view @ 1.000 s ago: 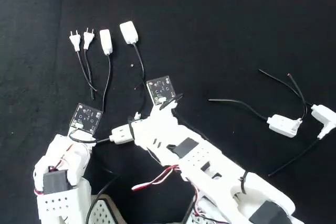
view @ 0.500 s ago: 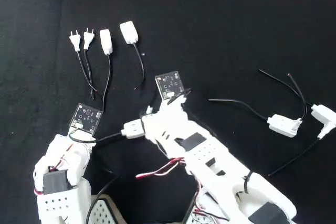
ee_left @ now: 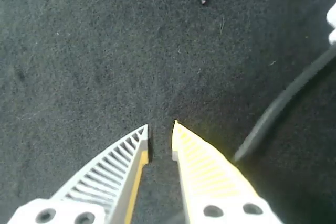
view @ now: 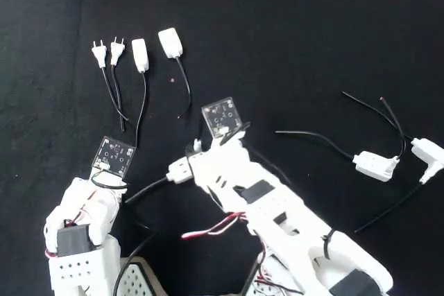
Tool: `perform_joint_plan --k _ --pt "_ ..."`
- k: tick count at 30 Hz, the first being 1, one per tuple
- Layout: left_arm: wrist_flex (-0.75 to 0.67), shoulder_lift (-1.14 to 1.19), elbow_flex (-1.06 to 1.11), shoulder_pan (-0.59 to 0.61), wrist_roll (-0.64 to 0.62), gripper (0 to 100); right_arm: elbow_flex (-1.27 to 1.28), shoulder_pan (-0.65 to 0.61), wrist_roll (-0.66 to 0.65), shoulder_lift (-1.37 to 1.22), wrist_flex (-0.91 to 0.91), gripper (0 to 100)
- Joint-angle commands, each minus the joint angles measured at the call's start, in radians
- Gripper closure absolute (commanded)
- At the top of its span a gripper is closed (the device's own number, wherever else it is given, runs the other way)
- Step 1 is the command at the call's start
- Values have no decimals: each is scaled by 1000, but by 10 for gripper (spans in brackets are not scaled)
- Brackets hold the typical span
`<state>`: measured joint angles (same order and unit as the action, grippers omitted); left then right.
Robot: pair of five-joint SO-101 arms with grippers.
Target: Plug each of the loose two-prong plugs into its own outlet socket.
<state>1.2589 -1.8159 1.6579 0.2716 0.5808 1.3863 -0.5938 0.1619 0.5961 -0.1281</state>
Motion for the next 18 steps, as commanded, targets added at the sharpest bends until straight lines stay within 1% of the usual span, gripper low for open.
perform_joint_plan --k 1,3,6,9,14,18 --pt "9 -2 -5 1 5 912 12 -28 -28 -16 5 985" --pt "9 -2 -5 1 5 912 12 -29 -43 -16 5 985" --pt "9 -2 -5 1 5 912 19 -26 -109 -16 20 985" --pt "9 -2 -5 1 5 912 65 -26 -144 -18 126 985" --pt "9 -2 -5 1 6 912 174 -29 -258 -18 338 985" --pt "9 -2 -5 1 6 912 196 -29 -269 -15 374 985"
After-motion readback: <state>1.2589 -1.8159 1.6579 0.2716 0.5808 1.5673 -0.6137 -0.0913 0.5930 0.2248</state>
